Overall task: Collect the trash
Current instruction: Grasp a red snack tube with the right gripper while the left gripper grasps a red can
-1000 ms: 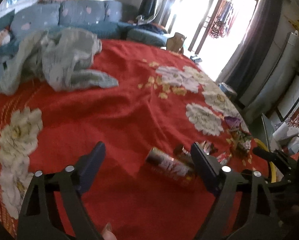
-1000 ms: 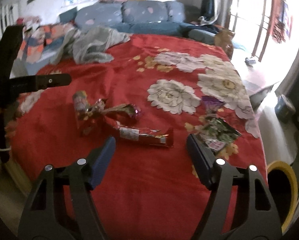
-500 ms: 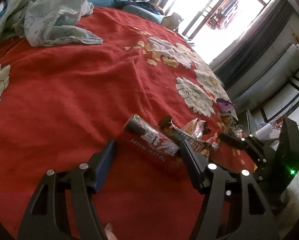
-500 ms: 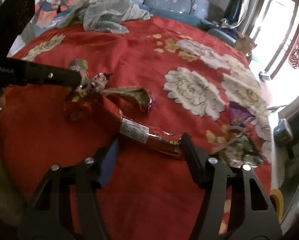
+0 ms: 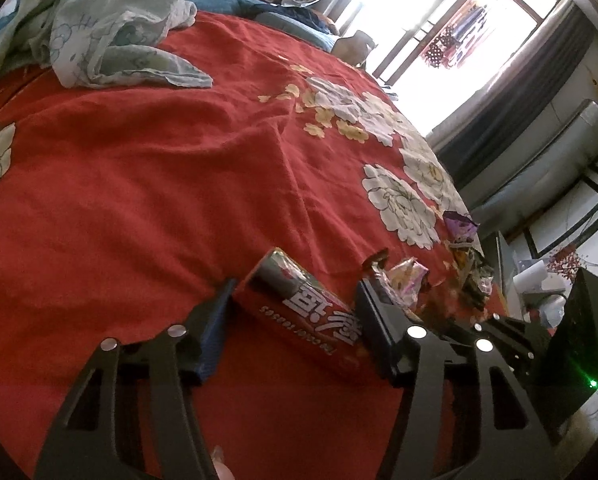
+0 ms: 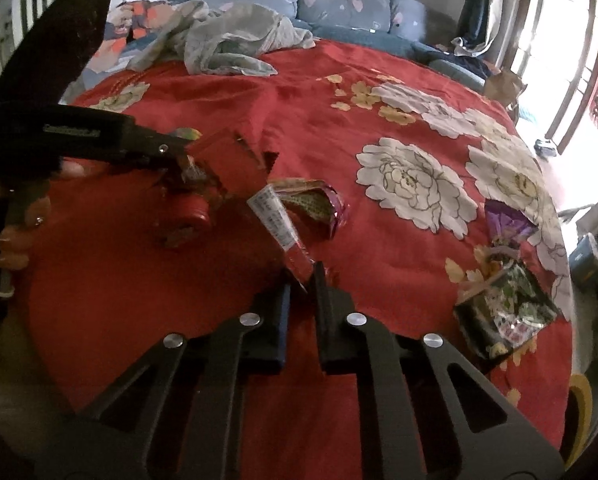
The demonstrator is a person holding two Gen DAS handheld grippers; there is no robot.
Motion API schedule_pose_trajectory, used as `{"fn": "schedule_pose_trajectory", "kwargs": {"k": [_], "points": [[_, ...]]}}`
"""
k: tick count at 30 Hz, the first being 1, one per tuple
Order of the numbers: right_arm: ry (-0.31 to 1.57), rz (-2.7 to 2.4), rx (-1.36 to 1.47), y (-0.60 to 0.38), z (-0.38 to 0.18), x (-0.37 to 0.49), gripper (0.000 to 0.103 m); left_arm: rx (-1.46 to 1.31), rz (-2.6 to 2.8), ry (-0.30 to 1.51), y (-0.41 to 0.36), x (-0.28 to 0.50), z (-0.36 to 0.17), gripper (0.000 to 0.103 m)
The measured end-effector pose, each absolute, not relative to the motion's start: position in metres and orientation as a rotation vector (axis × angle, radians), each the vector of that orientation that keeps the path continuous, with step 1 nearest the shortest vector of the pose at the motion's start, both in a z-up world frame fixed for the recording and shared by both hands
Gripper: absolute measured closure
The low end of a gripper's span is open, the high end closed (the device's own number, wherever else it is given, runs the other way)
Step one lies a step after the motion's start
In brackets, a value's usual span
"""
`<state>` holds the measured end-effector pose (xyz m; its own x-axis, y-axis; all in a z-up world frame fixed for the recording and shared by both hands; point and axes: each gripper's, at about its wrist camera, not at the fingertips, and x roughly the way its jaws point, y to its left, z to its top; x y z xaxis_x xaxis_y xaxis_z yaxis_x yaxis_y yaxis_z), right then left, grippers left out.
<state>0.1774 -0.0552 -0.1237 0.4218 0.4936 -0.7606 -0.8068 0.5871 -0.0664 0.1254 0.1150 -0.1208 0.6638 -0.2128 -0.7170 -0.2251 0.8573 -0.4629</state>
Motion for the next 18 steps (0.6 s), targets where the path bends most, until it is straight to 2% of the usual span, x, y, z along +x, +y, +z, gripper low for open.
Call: {"fn": "schedule_pose_trajectory", "kwargs": {"k": [10, 18], "points": [[0.783, 0.83, -0.419, -0.074, -0.114, 0.173, 0.097, -0.58, -0.028, 0.836, 0.119, 0.122, -0.112, 0.059], [0.779, 0.809, -0.369, -0.088, -0.101, 0.174, 0.098, -0.526, -0.063, 0.775, 0.111, 0.114, -0.084, 0.069]]}}
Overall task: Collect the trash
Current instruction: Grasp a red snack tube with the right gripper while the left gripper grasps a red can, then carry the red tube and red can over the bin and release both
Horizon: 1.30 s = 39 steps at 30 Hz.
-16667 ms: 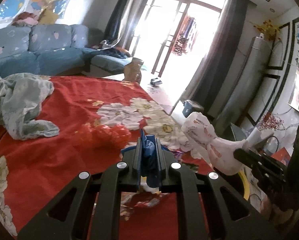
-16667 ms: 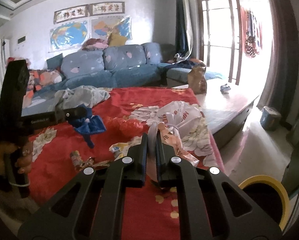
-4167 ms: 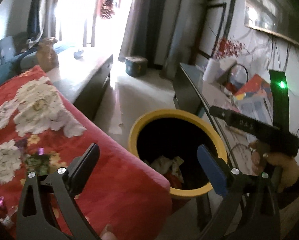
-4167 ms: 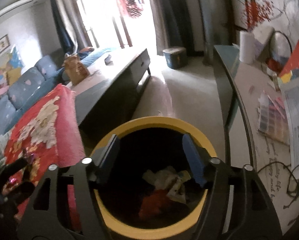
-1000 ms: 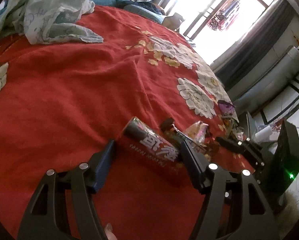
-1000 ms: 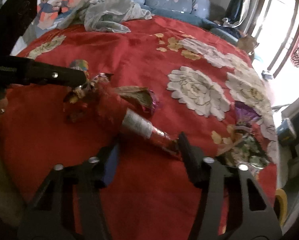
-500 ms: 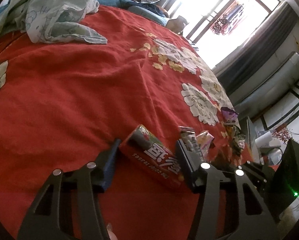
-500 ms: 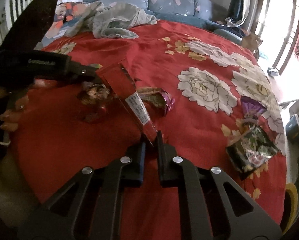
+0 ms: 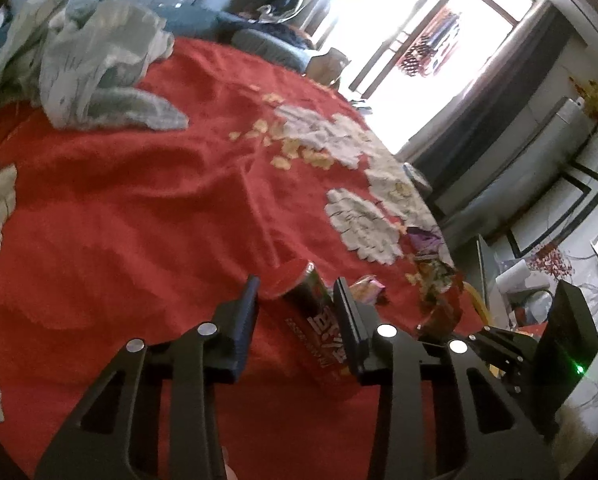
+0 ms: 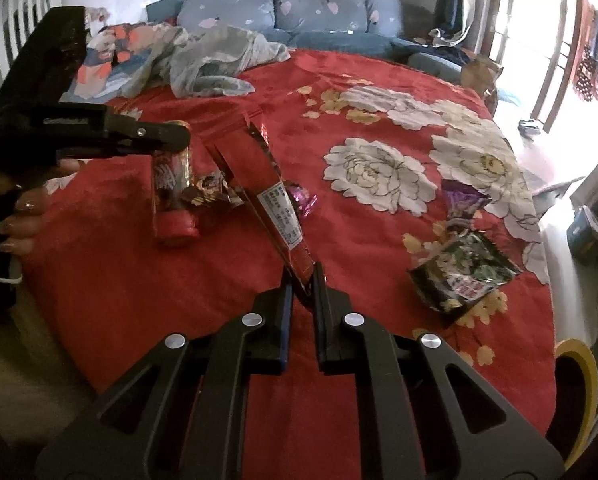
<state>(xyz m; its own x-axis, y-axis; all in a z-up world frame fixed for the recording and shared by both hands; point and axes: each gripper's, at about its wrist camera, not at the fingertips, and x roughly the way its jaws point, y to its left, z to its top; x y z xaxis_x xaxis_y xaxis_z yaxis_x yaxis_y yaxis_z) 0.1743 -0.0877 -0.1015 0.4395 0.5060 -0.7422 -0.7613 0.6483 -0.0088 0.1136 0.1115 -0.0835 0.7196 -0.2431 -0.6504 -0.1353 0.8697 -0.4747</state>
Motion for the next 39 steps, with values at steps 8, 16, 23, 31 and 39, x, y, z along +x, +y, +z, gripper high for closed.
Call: {"fn": "schedule_pose_trajectory", "kwargs": {"k": [8, 16, 23, 31, 39], "points": [[0.756, 0.79, -0.318, -0.1, -0.087, 0.178, 0.098, -0.452, -0.111, 0.706, 0.094, 0.1, -0.05, 0.07], [0.716, 0.737, -0.251, -0.122, -0.066, 0.188, 0.098, -0.403, -0.166, 0.637, 0.075, 0.092, -0.019, 0.07], [0.684, 0.688, -0.197, -0.143, -0.05, 0.198, 0.099, -0.384, -0.198, 0.592, 0.059, 0.095, 0.0, 0.071], [0.66, 0.643, -0.149, -0.168, -0.038, 0.207, 0.099, -0.355, -0.242, 0.562, 0.032, 0.106, 0.012, 0.071], [0.645, 0.603, -0.109, -0.191, -0.032, 0.211, 0.099, -0.334, -0.29, 0.563, 0.004, 0.117, 0.016, 0.071]]}}
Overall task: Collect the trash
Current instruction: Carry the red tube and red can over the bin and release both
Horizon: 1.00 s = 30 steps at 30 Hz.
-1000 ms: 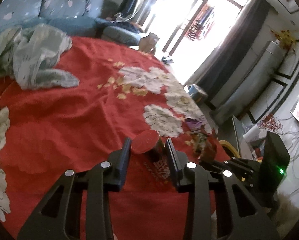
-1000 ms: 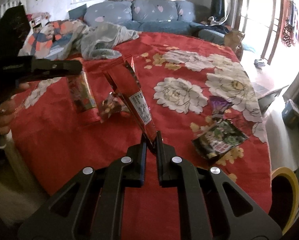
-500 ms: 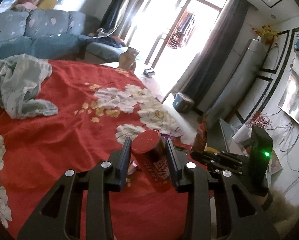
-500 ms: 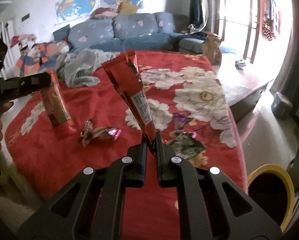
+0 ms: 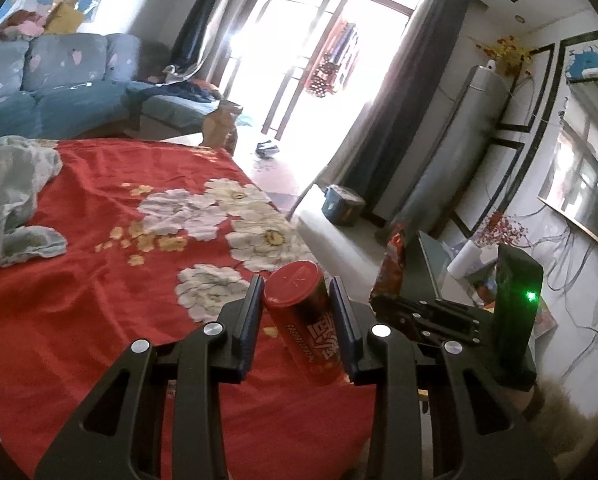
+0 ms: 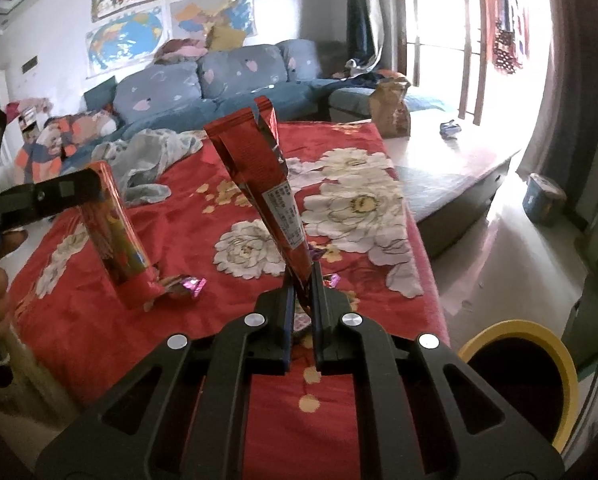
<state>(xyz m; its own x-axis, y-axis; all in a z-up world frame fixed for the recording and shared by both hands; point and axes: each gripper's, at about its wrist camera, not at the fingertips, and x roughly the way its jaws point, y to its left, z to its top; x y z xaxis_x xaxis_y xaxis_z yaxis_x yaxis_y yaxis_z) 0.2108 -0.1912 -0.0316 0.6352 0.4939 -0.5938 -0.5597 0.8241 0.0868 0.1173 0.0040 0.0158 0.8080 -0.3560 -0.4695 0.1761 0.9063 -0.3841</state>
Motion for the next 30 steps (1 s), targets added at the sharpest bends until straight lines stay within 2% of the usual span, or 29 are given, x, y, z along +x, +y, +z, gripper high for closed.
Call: {"fn": "schedule_pose_trajectory", "kwargs": {"k": [30], "points": [[0.633, 0.396, 0.063, -0.293, -0.035, 0.227, 0.099, -0.219, -0.467, 0.602, -0.101, 0.152, 0.011, 0.072]]}}
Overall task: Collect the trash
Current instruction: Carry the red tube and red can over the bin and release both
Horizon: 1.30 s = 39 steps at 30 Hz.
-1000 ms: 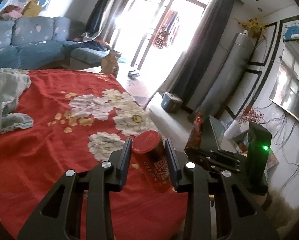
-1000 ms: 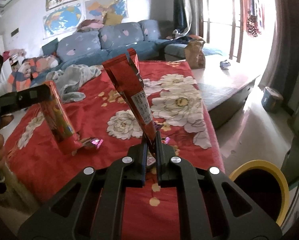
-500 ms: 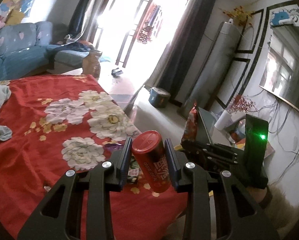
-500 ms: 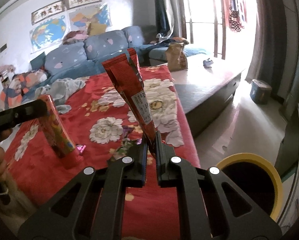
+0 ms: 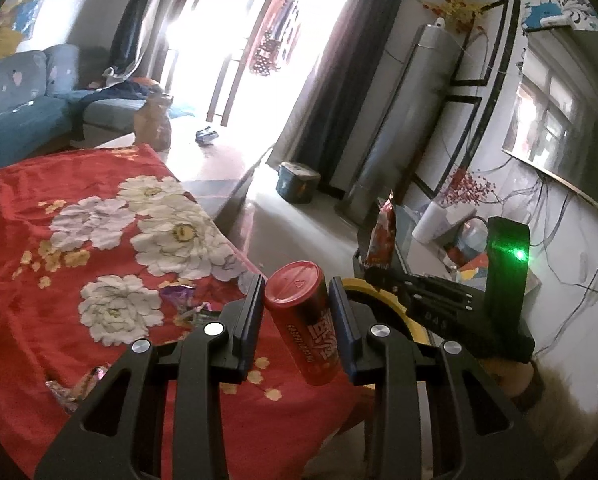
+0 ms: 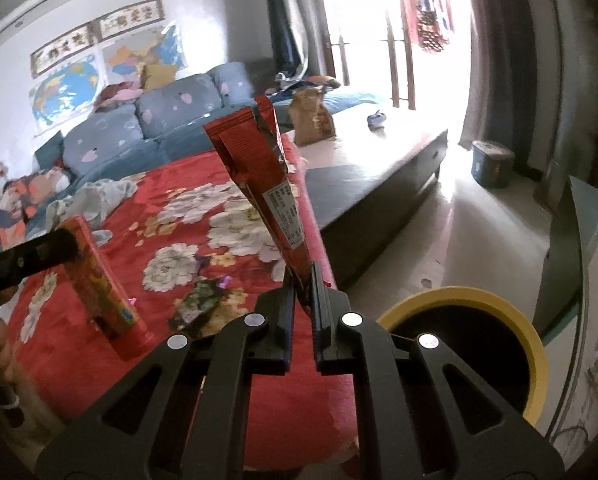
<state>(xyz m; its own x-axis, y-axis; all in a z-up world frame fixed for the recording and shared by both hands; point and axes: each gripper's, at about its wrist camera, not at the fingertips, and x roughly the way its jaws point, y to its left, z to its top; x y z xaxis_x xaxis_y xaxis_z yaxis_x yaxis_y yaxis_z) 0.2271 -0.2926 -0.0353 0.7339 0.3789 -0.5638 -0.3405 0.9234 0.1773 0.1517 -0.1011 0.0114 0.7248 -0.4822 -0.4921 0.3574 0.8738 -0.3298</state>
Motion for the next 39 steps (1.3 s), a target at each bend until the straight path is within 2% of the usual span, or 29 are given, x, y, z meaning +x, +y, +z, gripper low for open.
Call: {"fn": "schedule_pose_trajectory", "kwargs": {"k": [39], "points": [[0.727, 0.095, 0.268, -0.407, -0.095, 0.242, 0.099, -0.139, -0.594, 0.695, -0.204, 0.183, -0.028, 0.072]]}}
